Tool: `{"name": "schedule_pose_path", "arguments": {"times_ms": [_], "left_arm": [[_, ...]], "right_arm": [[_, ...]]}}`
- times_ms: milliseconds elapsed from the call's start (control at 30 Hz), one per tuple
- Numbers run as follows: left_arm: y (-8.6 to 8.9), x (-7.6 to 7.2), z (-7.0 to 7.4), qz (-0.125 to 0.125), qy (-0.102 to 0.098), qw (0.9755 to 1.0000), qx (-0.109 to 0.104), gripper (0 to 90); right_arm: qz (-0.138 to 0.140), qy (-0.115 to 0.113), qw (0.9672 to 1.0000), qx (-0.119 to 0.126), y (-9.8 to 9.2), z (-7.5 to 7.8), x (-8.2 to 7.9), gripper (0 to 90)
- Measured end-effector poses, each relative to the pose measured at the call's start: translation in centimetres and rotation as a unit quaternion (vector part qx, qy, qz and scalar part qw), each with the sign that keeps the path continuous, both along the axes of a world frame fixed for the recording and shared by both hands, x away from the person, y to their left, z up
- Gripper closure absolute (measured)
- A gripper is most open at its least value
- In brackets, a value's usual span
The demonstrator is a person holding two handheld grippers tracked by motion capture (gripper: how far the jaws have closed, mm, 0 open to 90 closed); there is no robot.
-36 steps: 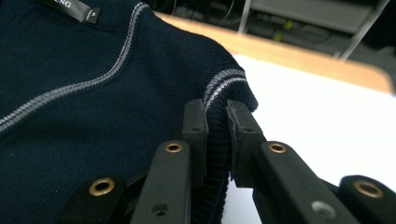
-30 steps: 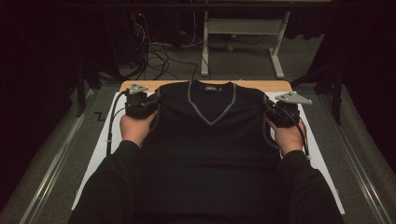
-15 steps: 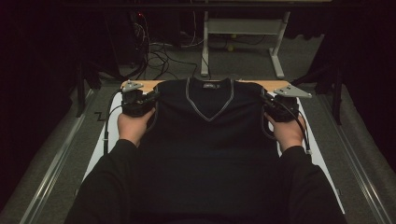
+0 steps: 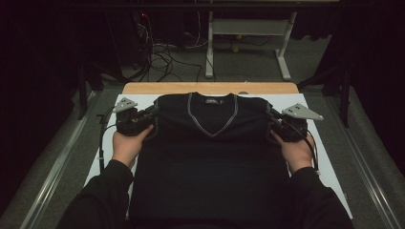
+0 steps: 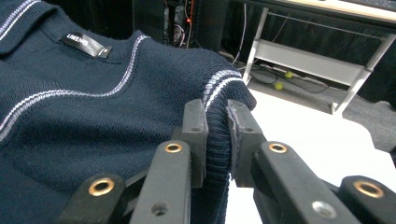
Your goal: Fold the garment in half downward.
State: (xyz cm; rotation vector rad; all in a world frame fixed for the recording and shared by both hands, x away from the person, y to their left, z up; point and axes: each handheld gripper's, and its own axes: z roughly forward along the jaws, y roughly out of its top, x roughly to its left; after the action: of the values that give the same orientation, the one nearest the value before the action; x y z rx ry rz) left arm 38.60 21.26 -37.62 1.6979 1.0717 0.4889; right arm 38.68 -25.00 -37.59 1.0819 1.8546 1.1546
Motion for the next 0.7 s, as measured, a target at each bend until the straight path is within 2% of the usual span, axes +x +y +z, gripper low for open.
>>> {"name": "schedule_pose_path", "arguments": {"times_ms": [133,333,467,567,700], "left_arm": [[-0.3,-1.7,0.1,-0.007,-0.014,0.9998,0.014,73.1],[-0.2,-4.4,-0.8,-0.026,-0.026,0.9991,0.022,73.0],[0.2,-5.8,-2.0,-0.031,-0.019,0.9993,0.012,73.0],[0.1,-6.9,-2.9,-0.035,-0.018,0.9990,0.022,73.0],[0.2,-8.1,-4.4,-0.042,-0.003,0.9989,0.022,73.0]], "right_arm": [[0.007,-0.007,0.9999,0.010,-0.6,-0.1,-1.5,80.0],[0.018,-0.018,0.9997,-0.005,-0.8,-0.9,-4.1,80.0],[0.027,-0.015,0.9995,-0.003,-1.1,-2.0,-5.6,80.0],[0.029,-0.017,0.9994,0.004,-1.3,-2.9,-6.6,80.0],[0.032,-0.011,0.9994,0.009,-1.3,-4.2,-7.9,80.0]]}}
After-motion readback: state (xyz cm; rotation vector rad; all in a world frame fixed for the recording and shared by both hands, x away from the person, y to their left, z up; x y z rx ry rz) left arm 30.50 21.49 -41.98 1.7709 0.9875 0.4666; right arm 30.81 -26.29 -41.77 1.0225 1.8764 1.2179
